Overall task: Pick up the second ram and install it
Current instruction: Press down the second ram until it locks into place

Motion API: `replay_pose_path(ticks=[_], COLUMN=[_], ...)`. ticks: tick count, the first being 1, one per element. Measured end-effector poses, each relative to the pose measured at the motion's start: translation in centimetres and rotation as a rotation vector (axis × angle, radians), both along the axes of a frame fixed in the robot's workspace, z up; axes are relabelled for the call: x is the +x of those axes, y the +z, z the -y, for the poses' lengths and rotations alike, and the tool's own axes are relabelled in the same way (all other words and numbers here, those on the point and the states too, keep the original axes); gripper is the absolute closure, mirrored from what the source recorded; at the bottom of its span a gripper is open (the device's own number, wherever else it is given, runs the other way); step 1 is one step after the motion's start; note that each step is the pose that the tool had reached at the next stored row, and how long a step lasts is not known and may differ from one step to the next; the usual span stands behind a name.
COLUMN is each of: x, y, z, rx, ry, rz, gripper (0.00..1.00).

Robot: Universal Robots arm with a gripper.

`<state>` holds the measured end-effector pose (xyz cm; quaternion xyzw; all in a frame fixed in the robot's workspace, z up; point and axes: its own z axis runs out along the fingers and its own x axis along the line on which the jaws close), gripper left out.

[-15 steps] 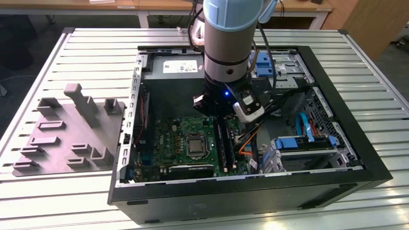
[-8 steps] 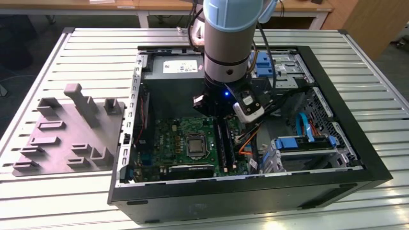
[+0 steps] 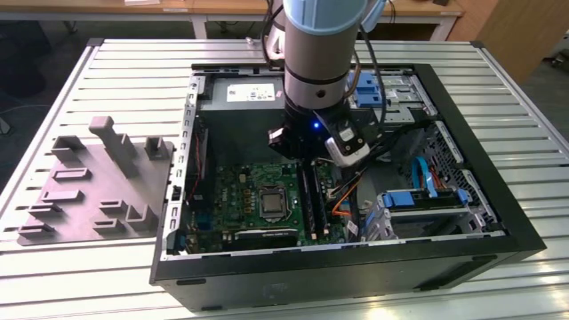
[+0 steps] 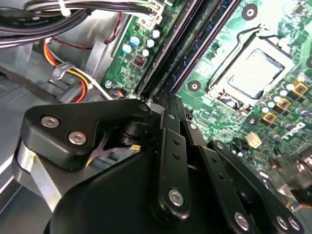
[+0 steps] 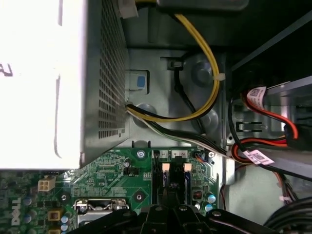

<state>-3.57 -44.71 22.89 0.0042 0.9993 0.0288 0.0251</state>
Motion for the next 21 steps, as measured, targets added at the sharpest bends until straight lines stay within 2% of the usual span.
replay_pose_path(ticks=[6,11,18,21], x=[0.0,0.0,0.0,0.0], y=[1.48,1.55,1.54,1.53], z=[0.0,0.08,1.06,1.79], rx=[-0.0001,-0.0003,-0.0014,-0.0013], ry=[0.0,0.0,0.0,0.0], rz=[0.0,-0.0002,-0.0001,0.0], gripper=[0.9,0.9,0.9,0.9])
